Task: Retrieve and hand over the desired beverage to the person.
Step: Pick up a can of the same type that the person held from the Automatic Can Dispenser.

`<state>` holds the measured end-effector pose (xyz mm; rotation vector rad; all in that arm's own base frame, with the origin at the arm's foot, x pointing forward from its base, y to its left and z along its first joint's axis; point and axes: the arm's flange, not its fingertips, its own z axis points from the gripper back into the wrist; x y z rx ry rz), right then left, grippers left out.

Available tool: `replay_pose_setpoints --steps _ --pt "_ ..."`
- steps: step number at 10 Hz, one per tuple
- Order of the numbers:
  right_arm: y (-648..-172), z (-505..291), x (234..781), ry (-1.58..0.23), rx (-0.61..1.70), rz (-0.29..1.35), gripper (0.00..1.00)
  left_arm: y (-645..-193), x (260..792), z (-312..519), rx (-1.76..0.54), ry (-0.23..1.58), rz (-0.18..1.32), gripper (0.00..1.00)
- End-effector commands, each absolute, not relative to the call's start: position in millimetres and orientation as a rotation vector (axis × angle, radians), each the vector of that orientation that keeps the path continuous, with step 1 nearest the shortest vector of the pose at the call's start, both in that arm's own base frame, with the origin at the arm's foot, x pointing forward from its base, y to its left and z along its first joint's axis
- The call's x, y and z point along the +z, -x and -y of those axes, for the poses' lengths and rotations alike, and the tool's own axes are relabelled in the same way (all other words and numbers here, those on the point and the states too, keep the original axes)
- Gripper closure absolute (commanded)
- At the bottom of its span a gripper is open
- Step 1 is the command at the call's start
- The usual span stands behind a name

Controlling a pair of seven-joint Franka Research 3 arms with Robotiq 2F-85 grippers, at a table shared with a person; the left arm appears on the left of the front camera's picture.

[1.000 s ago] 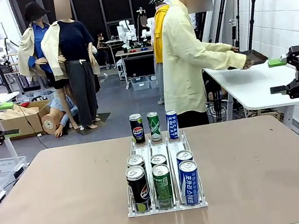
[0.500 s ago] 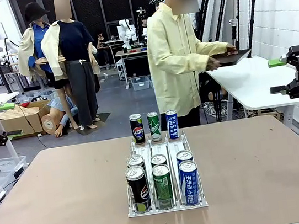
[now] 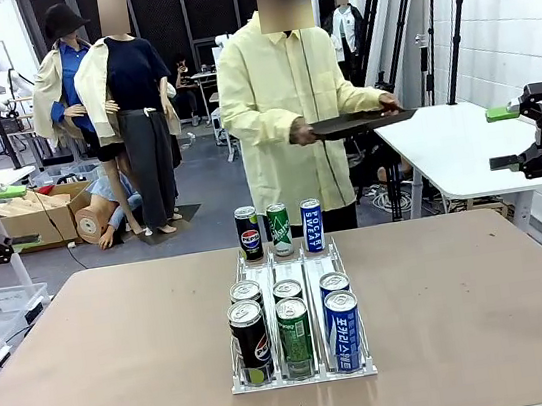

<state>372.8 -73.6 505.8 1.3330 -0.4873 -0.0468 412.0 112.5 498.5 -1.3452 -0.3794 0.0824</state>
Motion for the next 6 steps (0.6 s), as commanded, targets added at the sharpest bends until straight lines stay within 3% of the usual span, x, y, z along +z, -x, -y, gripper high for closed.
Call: replay_pose_setpoints --steps 1,6 --pt "-373.6 73.0 508.1 -1.344 -0.036 0.493 0.00 -409.1 499.8 -111.9 0.088 1.338 0.393 0.00" --pt "-373.6 73.0 508.1 -1.344 -0.036 0.493 0.00 -409.1 499.8 -111.9 0.088 1.338 0.393 0.00"
